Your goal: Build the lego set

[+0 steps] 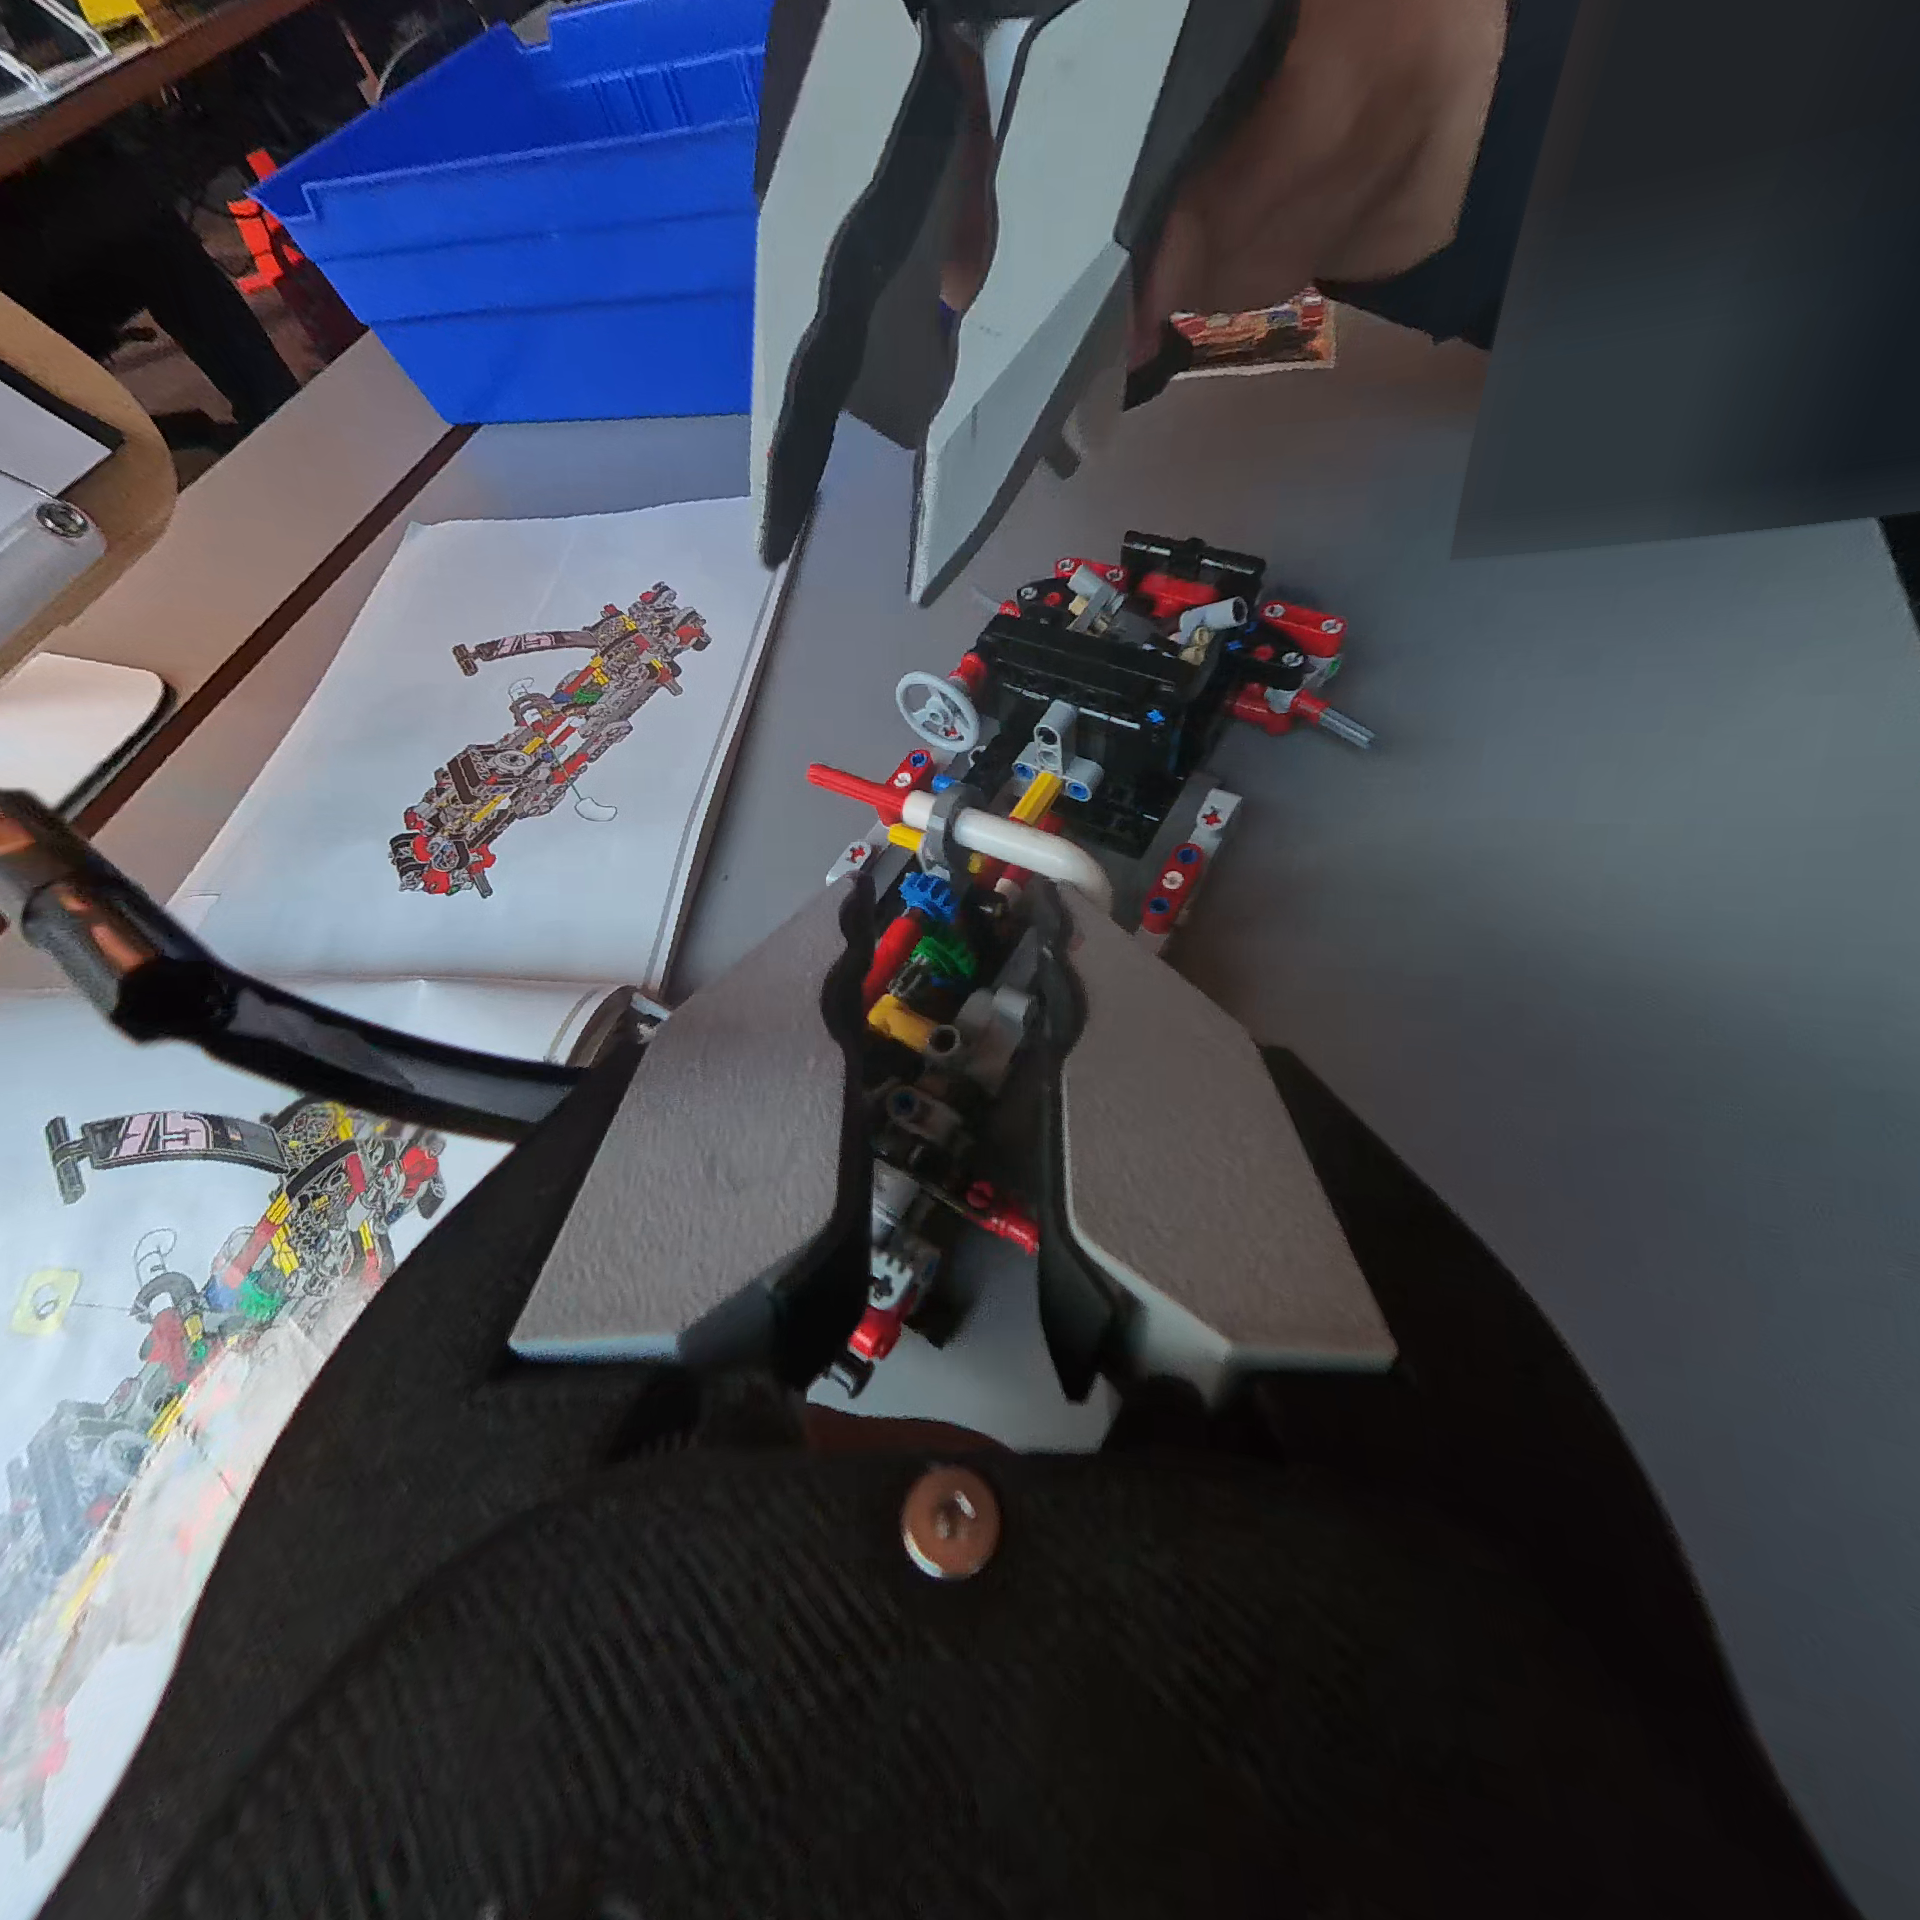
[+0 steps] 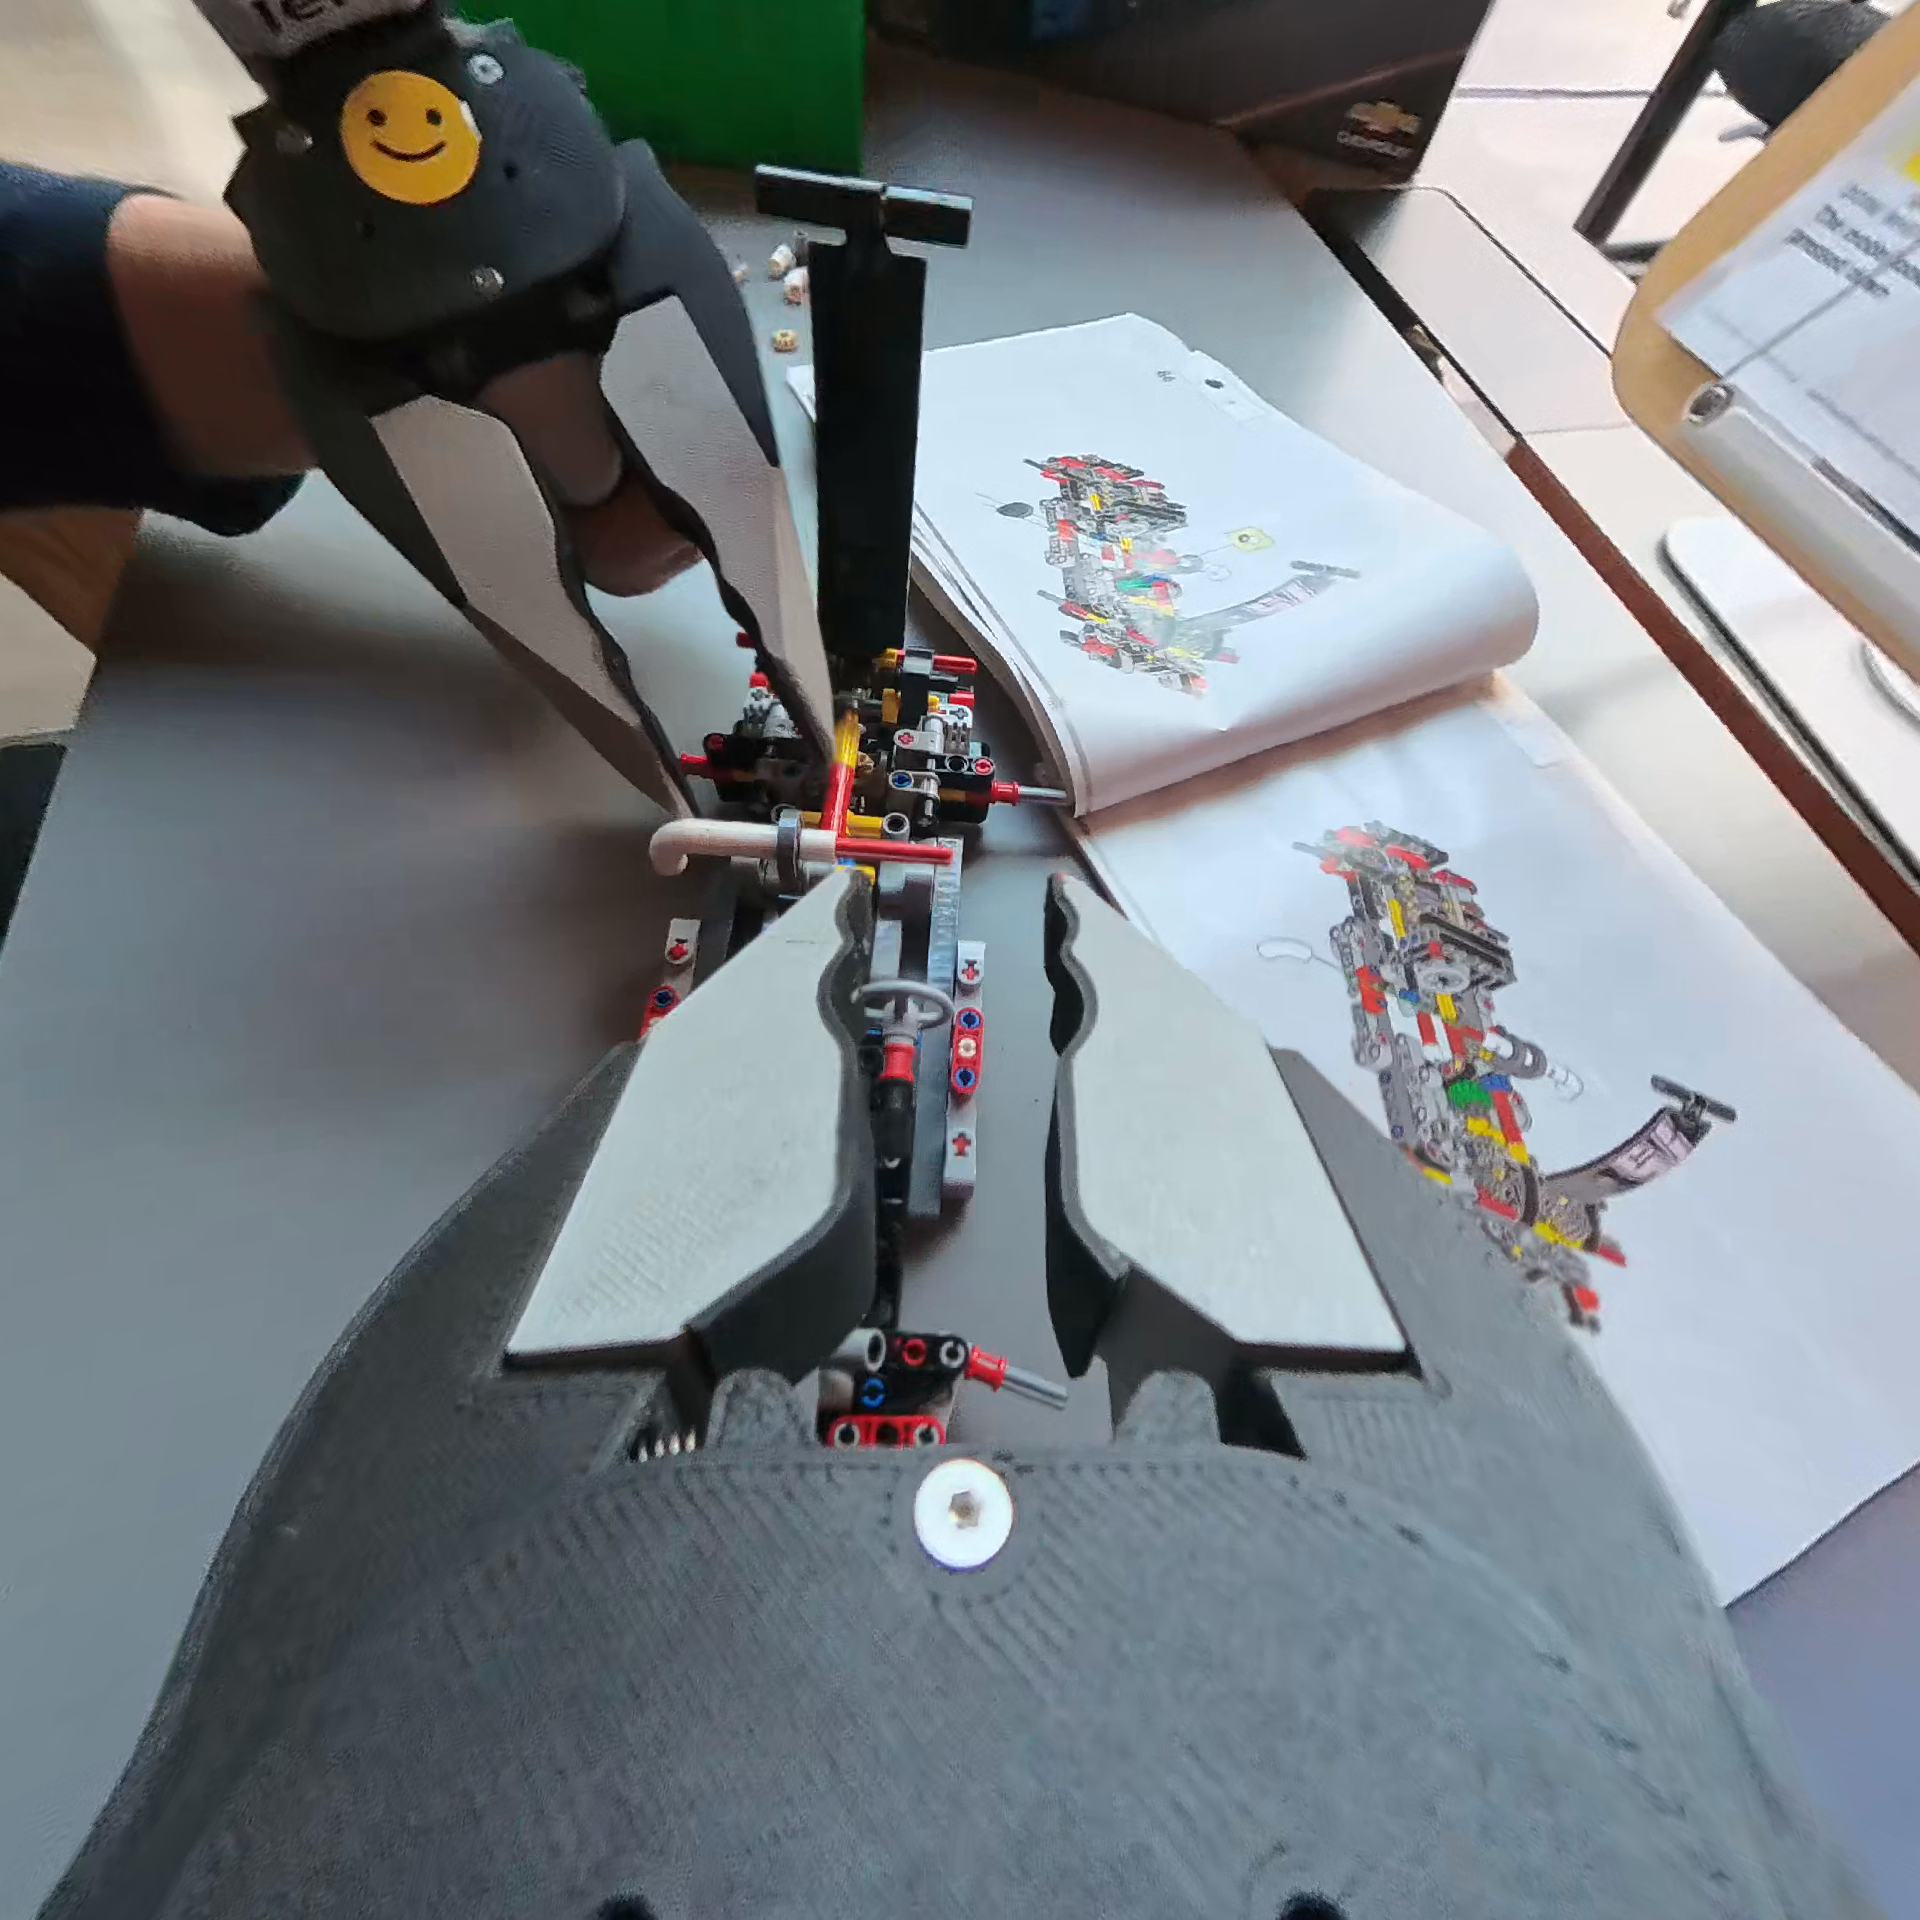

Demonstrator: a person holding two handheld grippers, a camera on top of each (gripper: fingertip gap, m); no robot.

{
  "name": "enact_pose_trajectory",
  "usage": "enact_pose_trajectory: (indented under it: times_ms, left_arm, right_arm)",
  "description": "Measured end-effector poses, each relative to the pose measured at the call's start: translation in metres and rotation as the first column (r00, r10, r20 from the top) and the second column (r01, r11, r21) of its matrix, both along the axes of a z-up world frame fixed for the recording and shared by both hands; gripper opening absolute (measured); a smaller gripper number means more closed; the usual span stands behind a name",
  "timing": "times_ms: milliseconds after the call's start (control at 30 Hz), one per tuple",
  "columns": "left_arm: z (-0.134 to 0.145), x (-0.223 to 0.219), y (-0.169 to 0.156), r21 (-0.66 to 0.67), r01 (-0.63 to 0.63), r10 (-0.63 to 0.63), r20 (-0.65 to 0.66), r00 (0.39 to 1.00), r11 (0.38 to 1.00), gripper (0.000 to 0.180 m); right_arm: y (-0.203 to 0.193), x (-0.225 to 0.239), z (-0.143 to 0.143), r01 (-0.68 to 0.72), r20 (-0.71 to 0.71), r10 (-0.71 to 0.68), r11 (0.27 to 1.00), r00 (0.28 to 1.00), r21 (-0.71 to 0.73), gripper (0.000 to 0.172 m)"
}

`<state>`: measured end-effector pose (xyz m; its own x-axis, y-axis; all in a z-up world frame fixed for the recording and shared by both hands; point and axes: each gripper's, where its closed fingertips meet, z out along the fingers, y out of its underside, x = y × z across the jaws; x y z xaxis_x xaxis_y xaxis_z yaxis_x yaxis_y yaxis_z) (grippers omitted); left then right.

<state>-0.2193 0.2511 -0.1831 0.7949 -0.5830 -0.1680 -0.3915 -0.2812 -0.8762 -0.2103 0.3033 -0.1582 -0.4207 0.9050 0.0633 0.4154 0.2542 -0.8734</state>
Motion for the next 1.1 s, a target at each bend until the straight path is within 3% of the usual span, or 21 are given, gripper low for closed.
enact_pose_trajectory:
  times_ms: [233, 400, 567, 733, 833, 967, 1100]
  left_arm:
    - [0.014, 0.008, -0.016, -0.018, -0.038, 0.04, 0.087, 0.995, 0.999, 0.032]
    - [0.005, 0.008, -0.01, -0.057, -0.062, 0.05, -0.196, 0.979, 0.996, 0.032]
    - [0.028, 0.014, 0.0, -0.16, -0.095, 0.067, -0.172, 0.983, 0.983, 0.029]
    - [0.027, 0.008, 0.019, -0.387, -0.233, 0.146, -0.241, 0.959, 0.892, 0.024]
    - [0.02, 0.01, 0.022, -0.538, -0.258, 0.169, -0.209, 0.963, 0.802, 0.026]
    - [0.014, 0.01, 0.023, -0.638, -0.283, 0.215, -0.184, 0.959, 0.717, 0.026]
    - [0.001, 0.005, 0.018, -0.708, -0.345, 0.226, -0.26, 0.939, 0.617, 0.031]
  right_arm:
    - [0.002, 0.021, -0.001, 0.017, -0.03, -0.019, 0.998, 0.999, -0.061, 0.033]
    - [-0.014, 0.024, -0.003, 0.015, -0.045, -0.017, 0.999, 0.999, -0.041, 0.029]
    - [-0.017, 0.035, 0.007, 0.043, -0.06, -0.057, 0.979, 0.997, -0.199, 0.026]
    - [-0.017, 0.042, 0.016, 0.031, -0.111, -0.065, 0.959, 0.992, -0.283, 0.023]
    - [-0.02, 0.044, 0.018, 0.037, -0.108, -0.08, 0.936, 0.991, -0.35, 0.023]
    - [-0.015, 0.049, 0.021, 0.054, -0.137, -0.111, 0.93, 0.984, -0.362, 0.022]
    - [-0.01, 0.05, 0.029, 0.078, -0.175, -0.145, 0.937, 0.974, -0.339, 0.021]
